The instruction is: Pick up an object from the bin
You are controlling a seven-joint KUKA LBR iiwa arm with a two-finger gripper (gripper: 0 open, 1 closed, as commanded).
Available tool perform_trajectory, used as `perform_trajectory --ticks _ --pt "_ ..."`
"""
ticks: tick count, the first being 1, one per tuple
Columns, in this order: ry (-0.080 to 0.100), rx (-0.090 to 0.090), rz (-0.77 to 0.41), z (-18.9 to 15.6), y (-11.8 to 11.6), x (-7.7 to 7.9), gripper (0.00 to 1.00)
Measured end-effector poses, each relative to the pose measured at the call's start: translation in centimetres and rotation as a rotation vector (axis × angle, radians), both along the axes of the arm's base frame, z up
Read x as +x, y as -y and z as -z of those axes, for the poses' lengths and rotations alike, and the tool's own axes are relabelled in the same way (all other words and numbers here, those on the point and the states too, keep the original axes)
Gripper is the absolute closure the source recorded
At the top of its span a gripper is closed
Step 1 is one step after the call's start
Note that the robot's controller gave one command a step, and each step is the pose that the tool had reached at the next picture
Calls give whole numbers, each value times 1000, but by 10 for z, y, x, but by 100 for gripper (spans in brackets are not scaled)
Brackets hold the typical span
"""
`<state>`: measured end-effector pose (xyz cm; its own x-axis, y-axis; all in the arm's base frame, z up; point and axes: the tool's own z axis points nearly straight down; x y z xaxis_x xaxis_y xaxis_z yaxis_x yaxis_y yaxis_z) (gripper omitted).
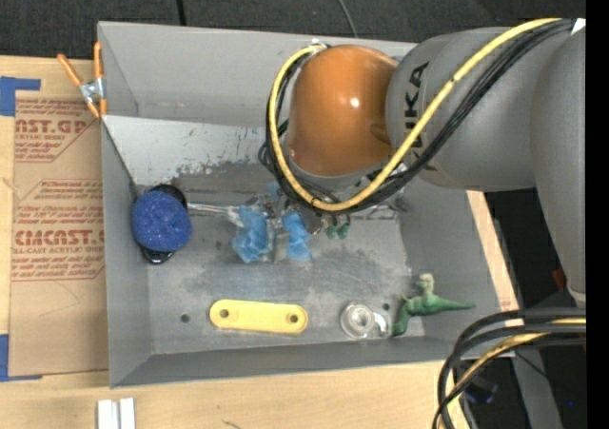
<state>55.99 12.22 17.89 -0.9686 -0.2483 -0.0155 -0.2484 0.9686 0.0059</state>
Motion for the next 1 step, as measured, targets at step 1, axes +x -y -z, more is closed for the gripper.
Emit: perform_trajectory --ticks 1 --pt "0 0 0 0 0 0 100"
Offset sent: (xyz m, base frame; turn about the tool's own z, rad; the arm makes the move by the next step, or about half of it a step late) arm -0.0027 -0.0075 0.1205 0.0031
